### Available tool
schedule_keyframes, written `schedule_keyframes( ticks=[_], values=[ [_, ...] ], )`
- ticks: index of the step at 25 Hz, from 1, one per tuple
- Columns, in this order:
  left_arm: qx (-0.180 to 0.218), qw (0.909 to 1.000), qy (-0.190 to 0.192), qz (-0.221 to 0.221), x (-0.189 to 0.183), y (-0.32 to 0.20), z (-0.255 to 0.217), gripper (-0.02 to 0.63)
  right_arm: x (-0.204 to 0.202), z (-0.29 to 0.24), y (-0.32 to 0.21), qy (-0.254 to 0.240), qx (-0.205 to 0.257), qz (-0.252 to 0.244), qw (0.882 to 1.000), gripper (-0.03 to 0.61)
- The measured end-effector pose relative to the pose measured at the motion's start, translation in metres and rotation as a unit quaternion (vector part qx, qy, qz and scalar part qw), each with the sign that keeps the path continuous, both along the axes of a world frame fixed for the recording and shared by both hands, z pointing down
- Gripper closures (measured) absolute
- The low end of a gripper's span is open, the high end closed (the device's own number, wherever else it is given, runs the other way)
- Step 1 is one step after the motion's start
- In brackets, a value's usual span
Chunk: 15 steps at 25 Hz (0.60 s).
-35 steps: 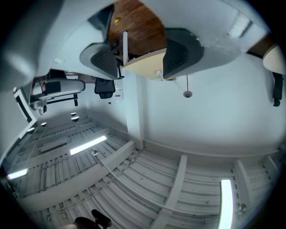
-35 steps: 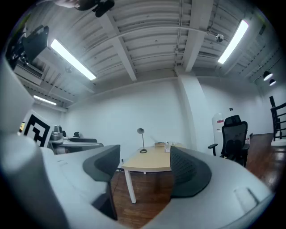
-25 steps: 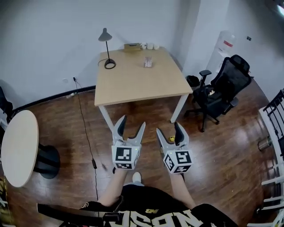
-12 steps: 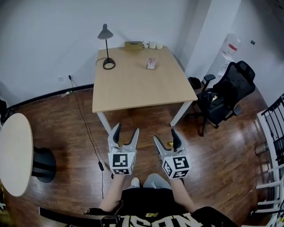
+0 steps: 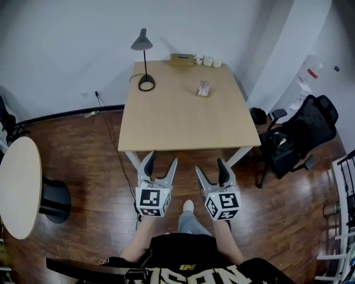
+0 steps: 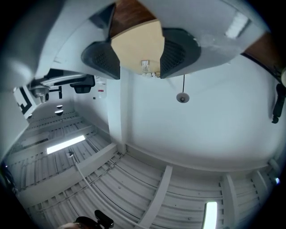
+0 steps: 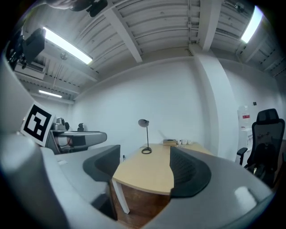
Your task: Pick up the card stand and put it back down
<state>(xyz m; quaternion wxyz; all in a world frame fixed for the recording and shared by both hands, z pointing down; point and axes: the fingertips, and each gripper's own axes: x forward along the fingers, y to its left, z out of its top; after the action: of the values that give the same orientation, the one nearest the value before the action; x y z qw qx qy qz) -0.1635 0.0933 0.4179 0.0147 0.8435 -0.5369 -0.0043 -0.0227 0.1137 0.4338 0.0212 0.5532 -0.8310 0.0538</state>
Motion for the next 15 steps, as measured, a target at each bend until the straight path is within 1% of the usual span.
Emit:
schedule_keyframes(
  ticks=[3,6,11,15],
  values=[
    [0.018,0.9998,-0.011,0.000,0.019,-0.046,-0.016,0.333,0.018,-0.020,-0.052,-0.007,0.023,-0.002,1.000,0.235],
    [0.032,0.9994,-0.013,0.000,0.041,-0.093,-0.029,0.333,0.040,-0.034,-0.099,-0.007,0.037,-0.007,0.999,0.235],
    [0.032,0.9992,-0.025,0.008,0.080,-0.146,-0.031,0.333,0.063,-0.028,-0.151,0.017,0.037,-0.035,0.999,0.236],
    [0.025,0.9989,-0.039,0.006,0.097,-0.174,-0.023,0.333,0.069,-0.014,-0.184,0.008,0.024,-0.059,0.998,0.236]
  ],
)
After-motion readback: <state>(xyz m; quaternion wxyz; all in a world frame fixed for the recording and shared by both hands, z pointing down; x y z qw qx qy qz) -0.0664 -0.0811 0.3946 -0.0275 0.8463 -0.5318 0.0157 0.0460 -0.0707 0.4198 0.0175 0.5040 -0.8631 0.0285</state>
